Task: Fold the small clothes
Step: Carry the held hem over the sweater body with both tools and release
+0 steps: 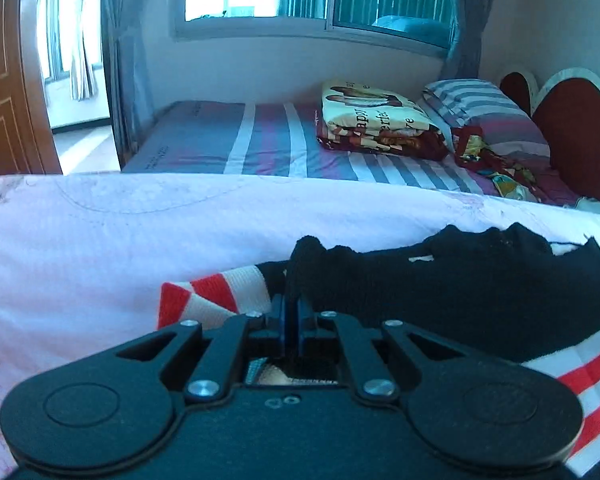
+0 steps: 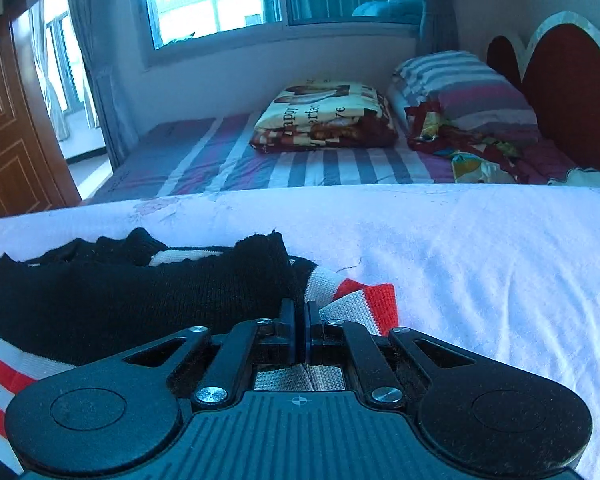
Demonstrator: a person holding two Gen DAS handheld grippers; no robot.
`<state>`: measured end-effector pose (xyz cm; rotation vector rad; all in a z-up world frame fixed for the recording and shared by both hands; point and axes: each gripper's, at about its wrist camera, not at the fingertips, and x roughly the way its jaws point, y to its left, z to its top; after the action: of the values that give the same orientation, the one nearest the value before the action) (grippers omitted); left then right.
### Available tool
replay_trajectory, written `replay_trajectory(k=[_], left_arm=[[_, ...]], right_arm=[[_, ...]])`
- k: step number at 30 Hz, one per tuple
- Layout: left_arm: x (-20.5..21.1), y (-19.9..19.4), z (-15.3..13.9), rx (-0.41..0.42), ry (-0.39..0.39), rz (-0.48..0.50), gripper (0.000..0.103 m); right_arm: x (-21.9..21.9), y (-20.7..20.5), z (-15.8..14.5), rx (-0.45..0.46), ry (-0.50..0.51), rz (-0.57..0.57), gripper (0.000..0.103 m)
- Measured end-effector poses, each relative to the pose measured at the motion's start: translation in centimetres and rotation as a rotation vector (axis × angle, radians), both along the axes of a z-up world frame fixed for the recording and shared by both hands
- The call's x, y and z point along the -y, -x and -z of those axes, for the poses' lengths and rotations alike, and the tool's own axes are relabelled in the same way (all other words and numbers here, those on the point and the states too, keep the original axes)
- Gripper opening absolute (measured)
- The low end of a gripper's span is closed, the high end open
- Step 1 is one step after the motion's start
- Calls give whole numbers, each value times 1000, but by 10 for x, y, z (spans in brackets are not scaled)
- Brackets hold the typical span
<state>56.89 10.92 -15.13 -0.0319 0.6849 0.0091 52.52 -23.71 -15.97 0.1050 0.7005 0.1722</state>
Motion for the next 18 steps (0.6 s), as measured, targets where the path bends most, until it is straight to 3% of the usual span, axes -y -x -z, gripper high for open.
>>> replay_trajectory(k=[1,2,3,4,5,8,13,15,16,18], left_arm=[[-3,1,-1,2,11,-7,20],[-7,3,-4,3,30,-20,28],[-10,8,-8,2,51,-29,47],[-12,14,-17,30,68,-30,55],[-9,15,-22,70,74,-28,55],[30,22,-40,111,82,60,56],[113,24,-21,28,-20,277,58],[119,27,-6,4,-121,289,59],[111,31,-2,15,-136,288,62],[78,41,0,20,-90,242,66]], right_arm=[[2,0,-1,-6,-7,-4,3],[7,0,-6,-9,-9,-4,11],[8,4,-12,11,-6,3,21],[8,4,-22,53,3,14,39],[3,8,-34,94,10,1,48],[-35,7,-47,92,-9,-129,48],[-106,4,-31,-5,86,-281,47],[-103,9,-21,-10,142,-279,47],[-90,12,-18,-2,146,-264,47],[-57,20,-16,-1,142,-200,42]])
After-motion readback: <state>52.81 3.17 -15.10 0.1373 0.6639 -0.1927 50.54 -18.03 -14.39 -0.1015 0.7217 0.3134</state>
